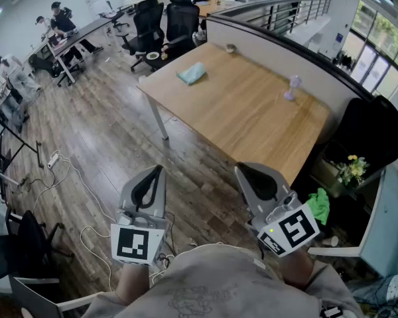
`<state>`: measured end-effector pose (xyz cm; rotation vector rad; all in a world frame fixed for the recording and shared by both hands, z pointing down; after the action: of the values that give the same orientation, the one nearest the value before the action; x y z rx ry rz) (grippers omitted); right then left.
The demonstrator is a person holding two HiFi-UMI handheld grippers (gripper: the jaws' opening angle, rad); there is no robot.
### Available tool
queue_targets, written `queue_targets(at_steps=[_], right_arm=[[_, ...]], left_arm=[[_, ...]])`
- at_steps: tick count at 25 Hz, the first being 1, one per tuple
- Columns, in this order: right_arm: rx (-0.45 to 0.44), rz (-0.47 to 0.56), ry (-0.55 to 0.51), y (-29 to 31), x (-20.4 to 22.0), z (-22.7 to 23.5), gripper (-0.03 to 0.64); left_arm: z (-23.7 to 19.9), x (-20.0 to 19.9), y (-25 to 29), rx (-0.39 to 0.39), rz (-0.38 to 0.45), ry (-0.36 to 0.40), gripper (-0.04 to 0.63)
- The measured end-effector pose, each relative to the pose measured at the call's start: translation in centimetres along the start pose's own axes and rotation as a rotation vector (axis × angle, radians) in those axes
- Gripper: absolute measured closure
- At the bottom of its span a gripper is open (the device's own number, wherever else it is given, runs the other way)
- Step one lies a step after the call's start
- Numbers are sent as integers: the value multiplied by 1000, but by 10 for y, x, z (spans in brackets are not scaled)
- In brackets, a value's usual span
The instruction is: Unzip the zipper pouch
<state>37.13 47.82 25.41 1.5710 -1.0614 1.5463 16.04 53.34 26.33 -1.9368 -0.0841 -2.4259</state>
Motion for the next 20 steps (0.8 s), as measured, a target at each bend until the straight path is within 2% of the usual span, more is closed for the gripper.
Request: queue_targets(at_steps=[12, 16, 17, 18, 19, 20], right_arm=[[-29, 22, 16, -18, 13, 29, 606], [13, 54, 19, -16, 12, 41, 601], [35, 71, 18, -15, 11, 44, 576], [53, 83, 15, -13, 10, 47, 496], [67, 91, 11, -10, 11, 50, 418], [75, 92, 8, -6, 12, 54, 405]], left_arm=[[29, 4, 16, -26, -15, 4, 597], [19, 4, 18, -97, 4, -21, 597], [14, 3, 18, -126, 27, -23, 596], [10, 3, 20, -150, 46, -17, 555], [6, 3, 22, -167, 54, -8, 436], [2, 5, 25, -179, 55, -3, 396]])
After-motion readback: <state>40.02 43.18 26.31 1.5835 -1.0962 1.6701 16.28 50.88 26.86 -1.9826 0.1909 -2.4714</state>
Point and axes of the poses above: the fingertips, and each gripper's own axes: y forward along the fingers, z to its right, x out of its underside, the point moved 6 cm from there along -y, backward along the fingers, and after that the axes turned 7 degrees about -x, right-handed, at the moved point
